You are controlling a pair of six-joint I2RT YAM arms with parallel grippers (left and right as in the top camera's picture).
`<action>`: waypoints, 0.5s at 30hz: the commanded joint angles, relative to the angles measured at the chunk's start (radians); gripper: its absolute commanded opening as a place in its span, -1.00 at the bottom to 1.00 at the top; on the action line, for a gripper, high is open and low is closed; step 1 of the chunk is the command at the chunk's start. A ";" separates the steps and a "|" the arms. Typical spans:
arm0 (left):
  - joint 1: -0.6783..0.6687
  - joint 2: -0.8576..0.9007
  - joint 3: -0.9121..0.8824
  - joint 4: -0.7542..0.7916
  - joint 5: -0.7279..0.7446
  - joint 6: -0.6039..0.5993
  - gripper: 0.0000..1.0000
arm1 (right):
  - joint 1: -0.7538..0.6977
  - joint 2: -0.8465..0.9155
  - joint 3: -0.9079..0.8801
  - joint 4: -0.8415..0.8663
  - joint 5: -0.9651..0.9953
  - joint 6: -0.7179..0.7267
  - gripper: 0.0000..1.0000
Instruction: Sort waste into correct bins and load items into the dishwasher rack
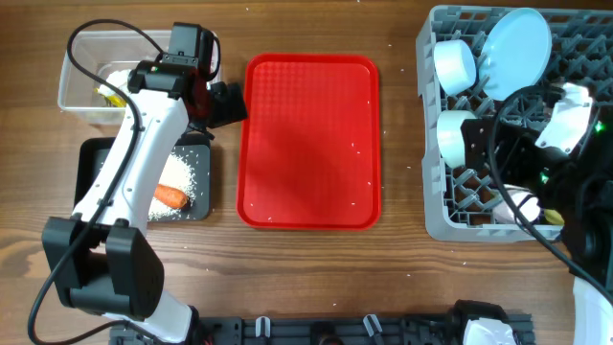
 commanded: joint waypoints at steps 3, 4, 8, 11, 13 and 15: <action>0.002 0.006 -0.005 0.000 0.005 -0.002 1.00 | 0.010 0.023 -0.026 0.146 0.126 0.046 0.99; 0.002 0.006 -0.005 0.000 0.005 -0.002 1.00 | 0.018 -0.014 -0.097 0.288 0.174 0.045 0.99; 0.002 0.006 -0.005 0.000 0.005 -0.002 1.00 | 0.089 -0.271 -0.486 0.671 0.191 -0.084 1.00; 0.002 0.006 -0.005 0.000 0.005 -0.002 1.00 | 0.132 -0.523 -0.858 0.879 0.228 -0.084 0.99; 0.002 0.006 -0.005 0.000 0.005 -0.002 1.00 | 0.168 -0.644 -1.006 0.952 0.265 -0.082 1.00; 0.002 0.006 -0.005 0.000 0.005 -0.002 1.00 | 0.205 -0.756 -1.110 0.978 0.308 -0.082 0.99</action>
